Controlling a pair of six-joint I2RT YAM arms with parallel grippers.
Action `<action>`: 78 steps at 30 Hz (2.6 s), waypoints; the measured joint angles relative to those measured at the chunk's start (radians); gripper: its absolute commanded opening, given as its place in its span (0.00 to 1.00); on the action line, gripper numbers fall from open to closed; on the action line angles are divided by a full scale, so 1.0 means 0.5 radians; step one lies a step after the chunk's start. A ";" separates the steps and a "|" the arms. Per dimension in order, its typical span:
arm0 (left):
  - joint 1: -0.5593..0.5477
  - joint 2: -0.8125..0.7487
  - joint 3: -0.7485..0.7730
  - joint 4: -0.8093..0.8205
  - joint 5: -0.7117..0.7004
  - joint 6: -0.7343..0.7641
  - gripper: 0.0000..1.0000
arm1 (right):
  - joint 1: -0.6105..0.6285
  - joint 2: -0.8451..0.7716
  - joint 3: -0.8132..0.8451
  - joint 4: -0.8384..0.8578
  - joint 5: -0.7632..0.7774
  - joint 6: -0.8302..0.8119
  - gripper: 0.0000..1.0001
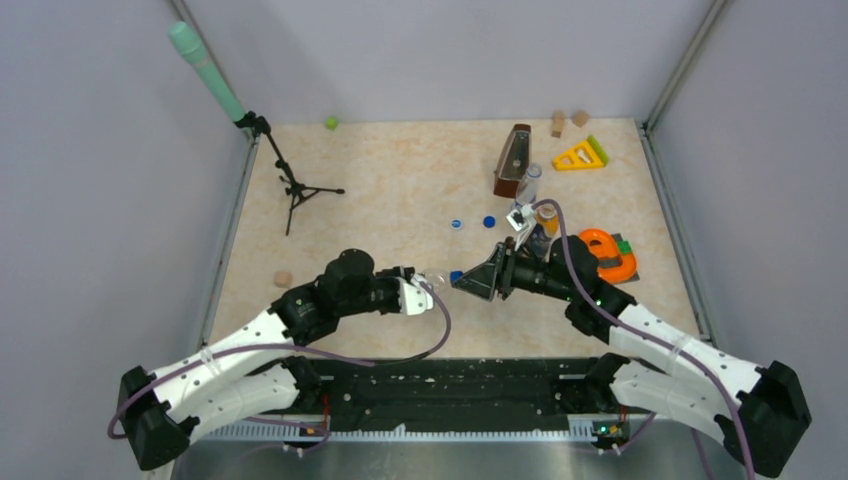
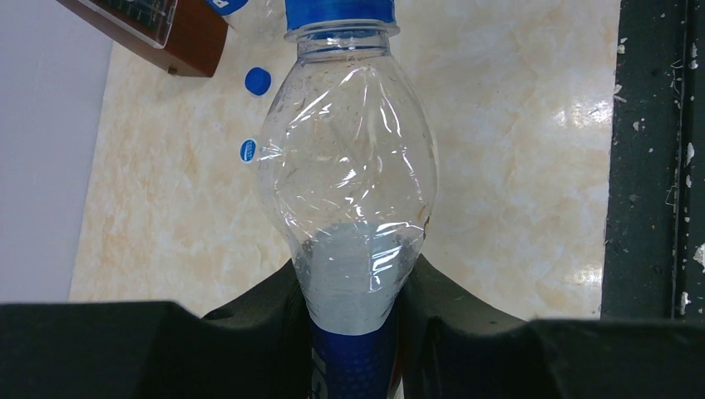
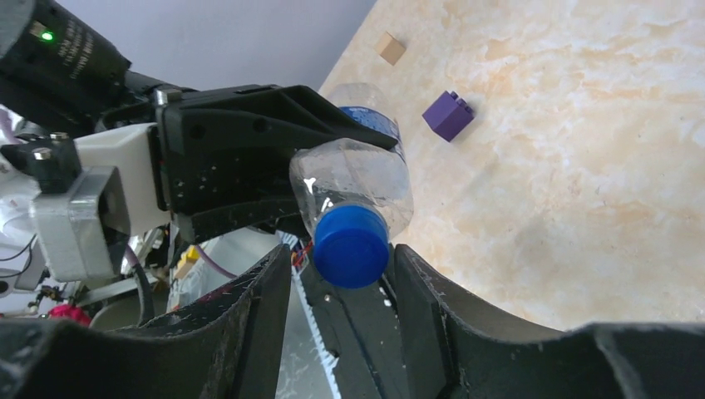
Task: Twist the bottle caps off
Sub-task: Unscrew the bottle cap from the plastic bottle.
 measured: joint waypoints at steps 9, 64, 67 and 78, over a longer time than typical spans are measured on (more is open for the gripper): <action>-0.002 -0.006 0.000 0.002 0.027 -0.001 0.00 | -0.013 -0.022 0.000 0.034 -0.004 0.008 0.37; 0.064 -0.047 -0.046 -0.117 0.151 -0.215 0.00 | -0.011 -0.337 -0.301 0.201 0.105 -0.632 0.53; 0.054 -0.106 -0.095 -0.005 0.011 -0.175 0.00 | -0.011 -0.302 -0.261 0.183 0.165 -0.446 0.52; -0.093 -0.151 -0.192 0.260 -0.317 -0.041 0.00 | -0.011 -0.057 -0.243 0.462 0.207 0.204 0.52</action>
